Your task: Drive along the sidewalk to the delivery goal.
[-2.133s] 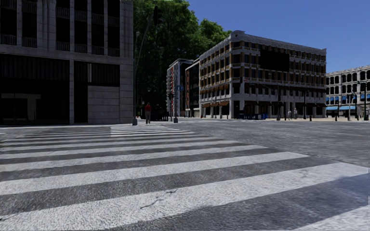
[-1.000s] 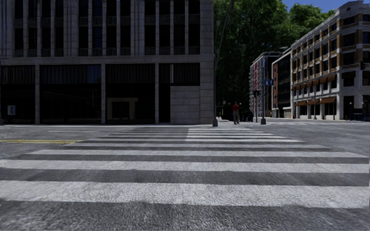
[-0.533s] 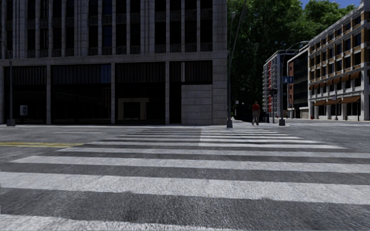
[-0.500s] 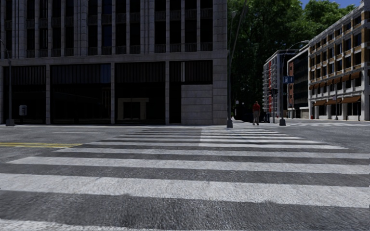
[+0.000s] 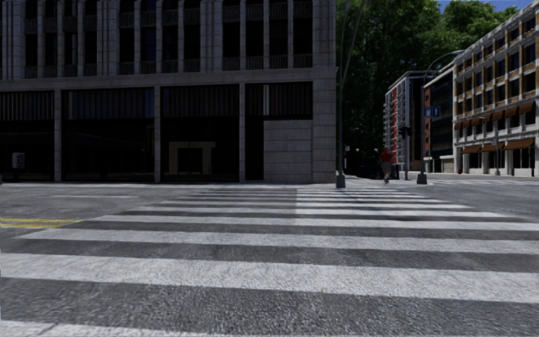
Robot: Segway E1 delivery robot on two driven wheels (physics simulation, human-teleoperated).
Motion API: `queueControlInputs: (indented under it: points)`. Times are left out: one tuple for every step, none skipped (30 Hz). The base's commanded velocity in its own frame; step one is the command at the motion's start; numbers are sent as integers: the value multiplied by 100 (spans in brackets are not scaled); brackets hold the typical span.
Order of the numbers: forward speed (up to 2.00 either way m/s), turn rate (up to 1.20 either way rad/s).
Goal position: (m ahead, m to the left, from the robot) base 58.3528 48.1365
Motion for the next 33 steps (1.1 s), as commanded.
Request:
queueControlInputs:
  points:
    - [200, 0]
    - [200, 0]
    - [200, 0]
    - [200, 0]
    - [200, 0]
    - [200, 0]
    - [200, 0]
    - [200, 0]
    - [200, 0]
    - [200, 0]
    - [200, 0]
    - [200, 0]
    - [200, 0]
    - [200, 0]
    - [200, 0]
    - [200, 0]
    - [200, 0]
    - [200, 0]
    - [200, 0]
    - [200, 0]
    - [200, 0]
    - [200, 0]
    - [200, 0]
    - [200, 0]
    - [200, 0]
    - [200, 0]
    - [200, 0]
    - [200, 0]
    - [200, 0]
    - [200, 0]
    - [200, 0]
    - [200, 0]
    - [200, 0]
